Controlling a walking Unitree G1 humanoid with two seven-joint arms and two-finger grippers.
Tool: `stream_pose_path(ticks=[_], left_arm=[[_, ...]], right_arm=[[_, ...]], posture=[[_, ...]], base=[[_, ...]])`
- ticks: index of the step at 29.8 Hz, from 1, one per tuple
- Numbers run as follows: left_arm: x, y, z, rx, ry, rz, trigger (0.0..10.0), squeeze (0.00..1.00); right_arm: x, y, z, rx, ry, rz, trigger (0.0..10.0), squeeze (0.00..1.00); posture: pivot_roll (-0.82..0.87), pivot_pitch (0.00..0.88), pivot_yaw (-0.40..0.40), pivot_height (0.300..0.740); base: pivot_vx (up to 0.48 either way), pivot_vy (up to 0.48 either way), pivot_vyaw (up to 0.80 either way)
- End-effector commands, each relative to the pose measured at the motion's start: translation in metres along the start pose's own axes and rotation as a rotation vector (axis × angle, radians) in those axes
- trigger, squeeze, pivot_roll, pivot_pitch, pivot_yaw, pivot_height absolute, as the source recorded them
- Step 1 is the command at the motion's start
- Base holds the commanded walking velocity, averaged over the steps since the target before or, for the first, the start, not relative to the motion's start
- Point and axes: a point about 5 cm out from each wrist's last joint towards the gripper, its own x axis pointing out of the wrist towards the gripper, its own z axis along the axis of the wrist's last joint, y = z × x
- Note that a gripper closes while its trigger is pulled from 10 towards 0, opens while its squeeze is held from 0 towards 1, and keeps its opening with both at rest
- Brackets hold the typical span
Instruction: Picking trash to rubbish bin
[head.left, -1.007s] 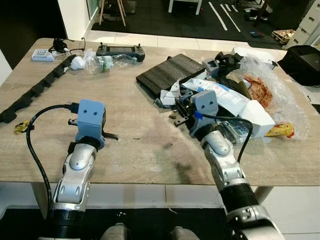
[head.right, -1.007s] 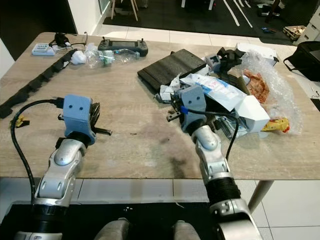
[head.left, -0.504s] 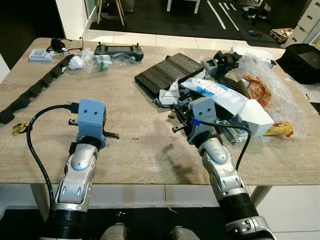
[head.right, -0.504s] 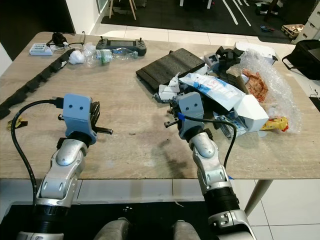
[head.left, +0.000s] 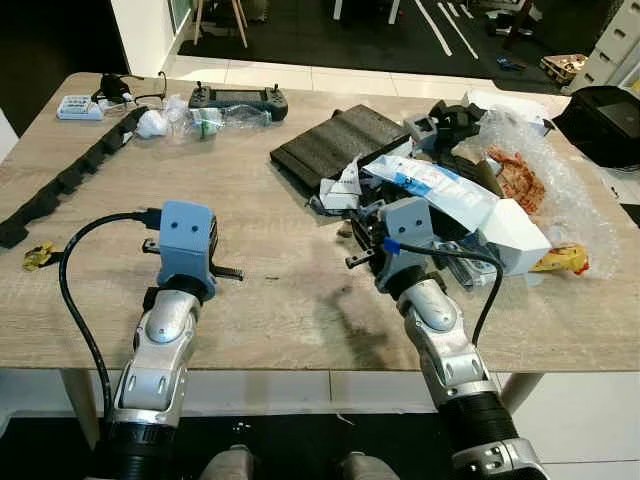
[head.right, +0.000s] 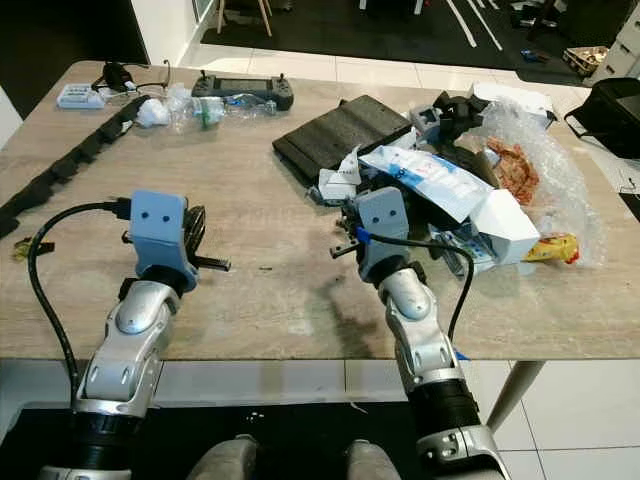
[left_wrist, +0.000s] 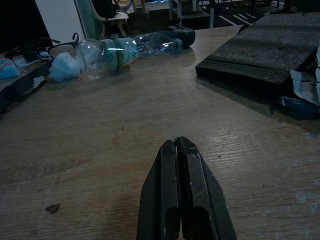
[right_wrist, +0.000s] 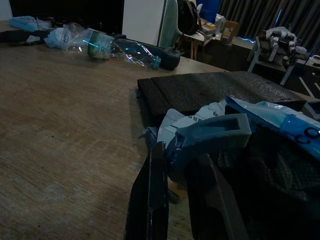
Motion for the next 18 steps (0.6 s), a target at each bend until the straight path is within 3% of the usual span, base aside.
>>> stream_pose_path(ticks=[1, 5, 18], left_arm=[[-0.0003, -0.0055, 0.0028, -0.017, -0.016, -0.019, 10.0, 0.0], [-0.0003, -0.0057, 0.0028, -0.016, -0.016, -0.021, 10.0, 0.0], [-0.0002, -0.0065, 0.0034, -0.019, -0.02, -0.036, 10.0, 0.0]], right_arm=[[-0.0021, -0.0009, -0.0003, -0.001, 0.009, -0.01, 10.0, 0.0], [-0.0021, -0.0009, -0.0003, -0.001, 0.009, -0.01, 10.0, 0.0], [-0.0023, 0.0003, -0.0009, 0.003, 0.017, -0.008, 10.0, 0.0]], posture=[[0.04, 0.083, -0.066, 0.74], [0.04, 0.083, -0.066, 0.74], [0.05, 0.082, -0.062, 0.74]], base=[[0.0, 0.0, 0.0], [0.0, 0.0, 0.0], [-0.27, 0.0, 0.0]])
